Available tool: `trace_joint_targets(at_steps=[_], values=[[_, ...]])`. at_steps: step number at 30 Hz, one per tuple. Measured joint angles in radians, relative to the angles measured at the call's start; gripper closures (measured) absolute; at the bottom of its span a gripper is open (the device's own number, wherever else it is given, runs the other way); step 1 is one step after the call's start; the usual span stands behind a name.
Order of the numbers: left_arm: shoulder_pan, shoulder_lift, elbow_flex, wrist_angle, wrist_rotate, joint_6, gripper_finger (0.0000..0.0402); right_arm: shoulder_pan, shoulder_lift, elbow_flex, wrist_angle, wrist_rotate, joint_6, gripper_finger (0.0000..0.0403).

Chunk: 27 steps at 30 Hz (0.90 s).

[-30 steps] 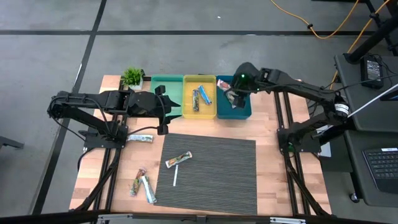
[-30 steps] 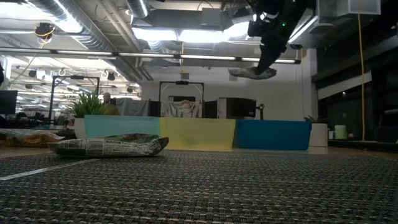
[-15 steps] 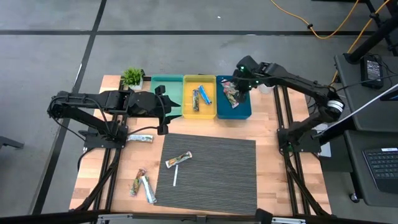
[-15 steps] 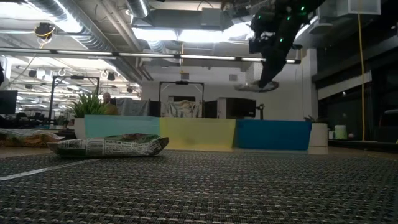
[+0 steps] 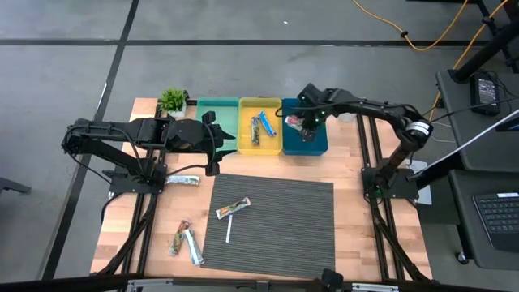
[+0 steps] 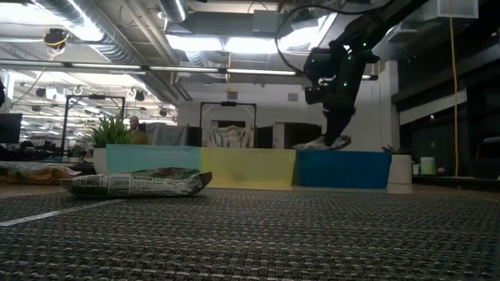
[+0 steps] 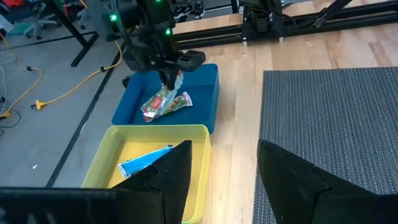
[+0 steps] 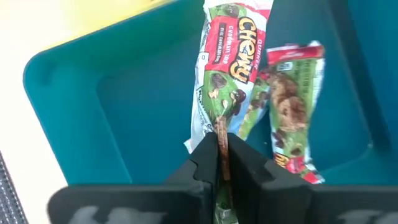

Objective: Pick and place Granola Bars by type
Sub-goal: Put the red granola bar into the blue bin

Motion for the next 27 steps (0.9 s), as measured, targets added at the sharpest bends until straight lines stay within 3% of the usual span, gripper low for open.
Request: trace_joint_targets(at_steps=[17, 27], values=[[0.000, 0.000, 0.000, 0.000, 0.000, -0.003, 0.0226, 0.000, 0.129, 0.000, -0.004, -0.062, 0.000, 0.0370], [0.000, 0.000, 0.000, 0.000, 0.000, -0.002, 0.0226, 0.000, 0.140, 0.000, 0.000, -0.090, 0.001, 0.0370]])
